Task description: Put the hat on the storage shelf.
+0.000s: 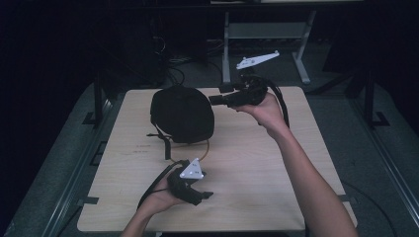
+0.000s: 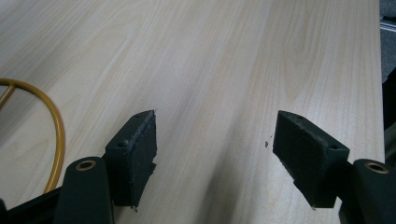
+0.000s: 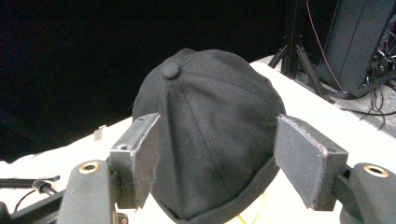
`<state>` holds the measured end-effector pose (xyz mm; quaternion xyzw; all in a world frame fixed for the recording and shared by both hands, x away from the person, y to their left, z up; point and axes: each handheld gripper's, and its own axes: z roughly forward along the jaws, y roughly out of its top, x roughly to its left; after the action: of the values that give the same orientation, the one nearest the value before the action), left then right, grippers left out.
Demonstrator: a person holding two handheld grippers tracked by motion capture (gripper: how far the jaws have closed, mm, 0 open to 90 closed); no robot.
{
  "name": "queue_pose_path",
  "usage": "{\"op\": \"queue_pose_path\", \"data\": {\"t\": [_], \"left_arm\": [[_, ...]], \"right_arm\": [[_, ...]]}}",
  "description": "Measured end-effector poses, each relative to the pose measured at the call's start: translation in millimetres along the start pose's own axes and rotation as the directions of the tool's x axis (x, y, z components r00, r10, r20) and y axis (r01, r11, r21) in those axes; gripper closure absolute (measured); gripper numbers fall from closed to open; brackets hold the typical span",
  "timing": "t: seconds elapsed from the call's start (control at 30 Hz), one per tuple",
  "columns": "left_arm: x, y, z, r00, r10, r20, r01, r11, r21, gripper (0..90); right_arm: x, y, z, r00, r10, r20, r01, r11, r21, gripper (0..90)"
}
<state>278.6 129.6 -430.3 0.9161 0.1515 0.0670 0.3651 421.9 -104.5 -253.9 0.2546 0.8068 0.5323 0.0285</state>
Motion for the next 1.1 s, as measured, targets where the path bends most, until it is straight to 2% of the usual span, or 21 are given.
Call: {"op": "queue_pose_path", "data": {"t": [0.3, 0.73, 1.1], "left_arm": [[-1.1, -1.1, 4.1, 0.9999, -0.012, -0.007, 0.012, 0.9999, -0.002, 29.8], [-2.4, -1.3, 6.9, 0.9998, -0.005, -0.02, 0.005, 0.9999, -0.013, 29.8], [-2.0, -1.9, 7.5, 0.9998, -0.001, -0.02, 0.001, 1.0, -0.006, 29.8]], "right_arm": [[-4.8, -12.2, -14.2, 0.9999, 0.011, 0.012, -0.011, 1.0, -0.008, 28.7], [-13.8, -35.4, -32.6, 0.9984, 0.042, 0.037, -0.042, 0.999, -0.006, 27.0], [-20.5, -62.0, -50.1, 0.9953, 0.077, 0.059, -0.076, 0.997, -0.007, 25.3]]}}
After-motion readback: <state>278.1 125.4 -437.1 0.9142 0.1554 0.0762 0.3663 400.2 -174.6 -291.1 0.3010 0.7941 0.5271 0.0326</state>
